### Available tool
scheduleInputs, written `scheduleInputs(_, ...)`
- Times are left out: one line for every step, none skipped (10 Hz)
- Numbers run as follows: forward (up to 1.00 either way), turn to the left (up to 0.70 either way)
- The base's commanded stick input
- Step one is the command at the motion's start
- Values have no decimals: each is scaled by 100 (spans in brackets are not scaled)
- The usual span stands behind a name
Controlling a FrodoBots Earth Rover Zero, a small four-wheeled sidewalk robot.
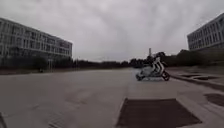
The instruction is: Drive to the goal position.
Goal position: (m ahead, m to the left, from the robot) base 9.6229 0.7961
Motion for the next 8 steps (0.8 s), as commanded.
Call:
scheduleInputs(100,0)
scheduleInputs(100,0)
scheduleInputs(100,0)
scheduleInputs(100,0)
scheduleInputs(100,0)
scheduleInputs(100,0)
scheduleInputs(100,0)
scheduleInputs(100,0)
